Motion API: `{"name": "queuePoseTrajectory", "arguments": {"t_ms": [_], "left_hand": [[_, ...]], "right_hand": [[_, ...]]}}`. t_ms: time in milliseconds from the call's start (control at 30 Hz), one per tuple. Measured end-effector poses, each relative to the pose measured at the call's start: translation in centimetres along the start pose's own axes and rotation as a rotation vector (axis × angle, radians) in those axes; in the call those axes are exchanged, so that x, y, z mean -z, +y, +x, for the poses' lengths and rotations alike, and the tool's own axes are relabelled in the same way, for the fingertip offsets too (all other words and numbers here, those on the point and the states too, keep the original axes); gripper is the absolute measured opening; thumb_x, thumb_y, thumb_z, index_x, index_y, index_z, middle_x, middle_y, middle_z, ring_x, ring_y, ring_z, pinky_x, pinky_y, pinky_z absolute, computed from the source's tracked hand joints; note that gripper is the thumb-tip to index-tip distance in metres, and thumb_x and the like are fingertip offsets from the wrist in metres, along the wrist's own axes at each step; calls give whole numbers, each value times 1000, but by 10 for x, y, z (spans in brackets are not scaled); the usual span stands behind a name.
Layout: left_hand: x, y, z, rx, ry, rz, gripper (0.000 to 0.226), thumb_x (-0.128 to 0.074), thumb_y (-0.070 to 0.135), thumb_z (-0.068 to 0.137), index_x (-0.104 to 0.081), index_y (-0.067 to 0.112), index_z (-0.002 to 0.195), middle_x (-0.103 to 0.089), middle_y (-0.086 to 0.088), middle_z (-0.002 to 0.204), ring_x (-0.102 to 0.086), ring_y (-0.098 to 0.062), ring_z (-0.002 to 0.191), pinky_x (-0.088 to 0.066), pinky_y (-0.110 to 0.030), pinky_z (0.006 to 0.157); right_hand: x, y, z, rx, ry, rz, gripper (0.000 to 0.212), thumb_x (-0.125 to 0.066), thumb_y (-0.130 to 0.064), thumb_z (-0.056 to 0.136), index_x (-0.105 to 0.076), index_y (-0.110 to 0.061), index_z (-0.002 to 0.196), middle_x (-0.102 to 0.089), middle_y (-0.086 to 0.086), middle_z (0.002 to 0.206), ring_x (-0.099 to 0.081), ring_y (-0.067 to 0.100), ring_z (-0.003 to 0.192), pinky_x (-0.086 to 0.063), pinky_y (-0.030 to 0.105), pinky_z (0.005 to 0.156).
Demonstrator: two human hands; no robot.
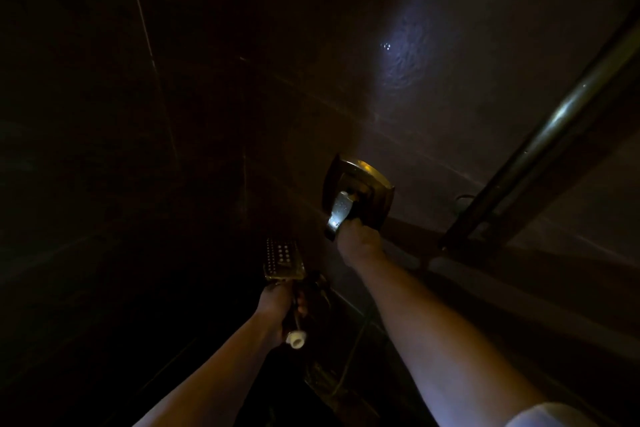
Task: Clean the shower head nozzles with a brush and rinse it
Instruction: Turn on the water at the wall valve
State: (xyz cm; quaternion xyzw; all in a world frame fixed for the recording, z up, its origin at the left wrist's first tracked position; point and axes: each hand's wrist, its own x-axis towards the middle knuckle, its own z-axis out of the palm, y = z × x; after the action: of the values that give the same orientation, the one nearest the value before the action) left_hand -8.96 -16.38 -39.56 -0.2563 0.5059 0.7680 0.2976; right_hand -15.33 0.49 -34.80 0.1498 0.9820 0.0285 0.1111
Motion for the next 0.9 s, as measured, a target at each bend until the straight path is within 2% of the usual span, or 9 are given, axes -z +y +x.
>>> {"name": "queuePoseTrajectory", "arguments": {"t_ms": [167, 333, 433, 667, 900], "left_hand": [[3, 4, 6, -19, 13, -11, 23, -42, 11, 101, -58, 4, 86, -52, -6, 51, -45, -14, 39, -40, -24, 36], [8, 11, 10, -22, 3, -32, 24, -41, 13, 102, -59, 4, 88, -56, -4, 50, -48, -13, 39, -42, -23, 38], [8, 19, 14, -12, 2, -57, 24, -42, 15, 102, -60, 5, 88, -58, -5, 51, -49, -14, 41, -43, -22, 39], [10, 63, 36, -36, 37, -86, 20, -41, 14, 104, -56, 4, 96, -55, -11, 66, -48, -17, 47, -43, -20, 37], [18, 70, 62, 31, 9, 58, 25, -41, 16, 103, -58, 4, 89, -59, -12, 63, -50, -16, 40, -43, -20, 36]], "right_hand": [[-8, -3, 6, 94, 18, 0, 34, -40, -14, 98, -53, -8, 129, -59, 15, 130, -60, 33, 115, -49, 39, 86], [-12, -21, 7, 179, -71, -134, 31, -49, -14, 96, -56, -9, 125, -62, 14, 126, -61, 32, 113, -50, 41, 84], [-11, -36, 10, 196, -53, -134, 31, -49, -16, 97, -52, -7, 127, -62, 15, 126, -61, 32, 112, -47, 38, 77], [-2, -39, 29, 221, -6, -179, 27, -47, -18, 98, -54, -11, 123, -64, 12, 123, -62, 30, 112, -46, 39, 83], [-13, -23, 45, 257, -18, -69, 26, -40, -20, 99, -53, -19, 121, -63, 5, 113, -63, 24, 99, -39, 38, 69]]}}
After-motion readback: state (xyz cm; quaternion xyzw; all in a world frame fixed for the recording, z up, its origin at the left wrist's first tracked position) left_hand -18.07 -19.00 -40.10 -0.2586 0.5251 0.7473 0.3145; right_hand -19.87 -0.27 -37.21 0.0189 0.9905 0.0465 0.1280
